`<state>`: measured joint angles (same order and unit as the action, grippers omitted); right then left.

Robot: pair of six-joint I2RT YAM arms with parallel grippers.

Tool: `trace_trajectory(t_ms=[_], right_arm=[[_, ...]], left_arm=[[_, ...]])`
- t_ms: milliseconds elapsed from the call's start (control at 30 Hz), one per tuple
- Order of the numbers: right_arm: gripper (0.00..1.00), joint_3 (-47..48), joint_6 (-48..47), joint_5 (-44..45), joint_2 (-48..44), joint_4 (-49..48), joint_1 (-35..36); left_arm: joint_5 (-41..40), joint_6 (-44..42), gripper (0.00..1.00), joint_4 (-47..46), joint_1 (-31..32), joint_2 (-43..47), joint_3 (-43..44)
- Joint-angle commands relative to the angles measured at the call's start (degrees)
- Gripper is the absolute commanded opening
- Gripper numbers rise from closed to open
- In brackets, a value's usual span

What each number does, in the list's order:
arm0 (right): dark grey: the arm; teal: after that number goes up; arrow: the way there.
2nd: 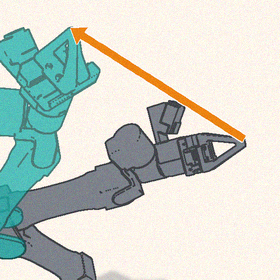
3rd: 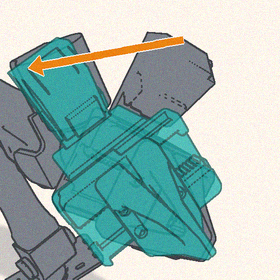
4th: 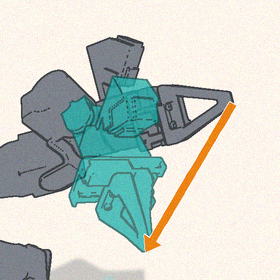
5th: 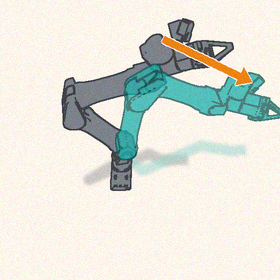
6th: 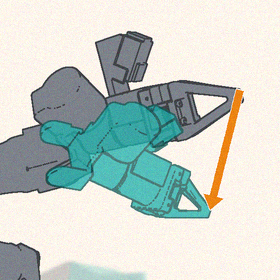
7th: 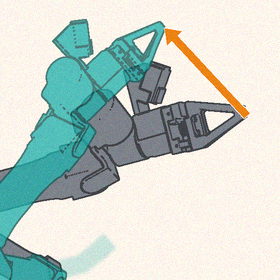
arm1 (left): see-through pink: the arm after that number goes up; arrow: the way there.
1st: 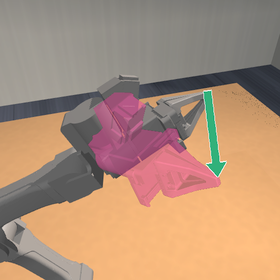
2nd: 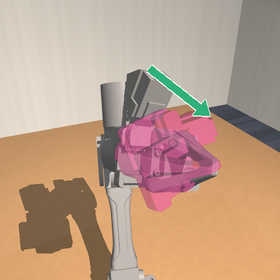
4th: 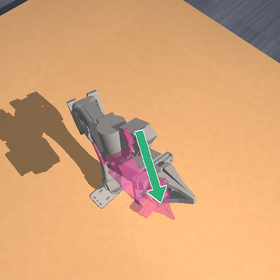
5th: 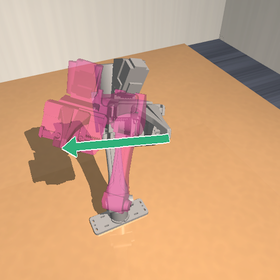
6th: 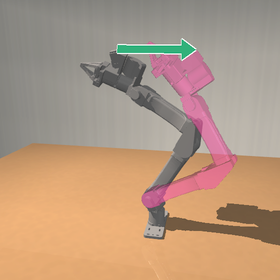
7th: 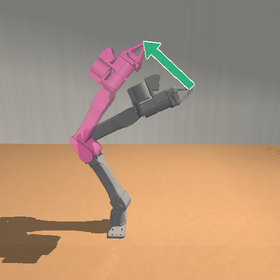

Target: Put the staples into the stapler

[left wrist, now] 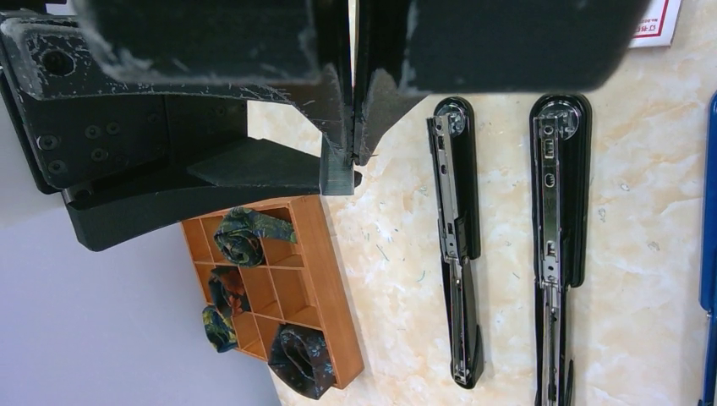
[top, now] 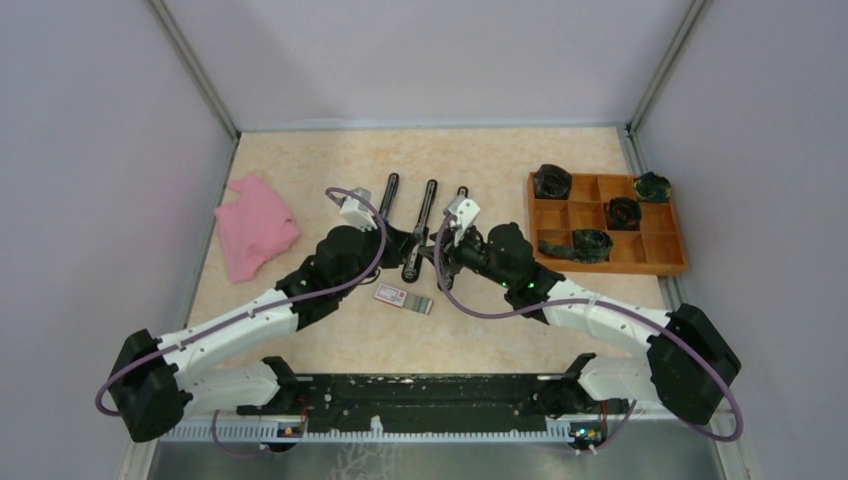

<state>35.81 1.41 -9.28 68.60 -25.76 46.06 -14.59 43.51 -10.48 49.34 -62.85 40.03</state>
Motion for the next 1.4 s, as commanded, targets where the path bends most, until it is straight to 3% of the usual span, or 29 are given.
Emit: trace_trajectory(t_ms=[0,433,867,1000,1200,1367], right_arm=[[0.41,3.6,-1.6,1.6,0.0,-3.1,1.1],[0.39,4.1,-1.5,2.1,0.4,-4.0,1.8],[0.11,3.7,-2.5,3.8,0.7,-4.0,2.0],[0.07,4.0,-4.8,4.6,0.6,-2.3,2.0],[0.03,5.0,-11.3,5.0,0.4,2.9,1.9],[0.03,5.1,-17.1,3.5,-0.1,4.9,1.9]], left_arm=[[0.6,0.1,0.0,-2.4,-0.3,-0.6,0.8],[1.3,0.6,0.0,-3.2,-0.4,-1.7,0.7],[1.3,1.3,0.0,-2.6,-0.3,-0.1,-0.9],[1.2,1.5,0.11,-0.6,-0.3,1.2,-1.2],[1.3,-0.7,0.37,5.3,-0.4,6.0,-1.0],[6.0,-5.3,0.45,14.7,-2.2,6.1,4.7]])
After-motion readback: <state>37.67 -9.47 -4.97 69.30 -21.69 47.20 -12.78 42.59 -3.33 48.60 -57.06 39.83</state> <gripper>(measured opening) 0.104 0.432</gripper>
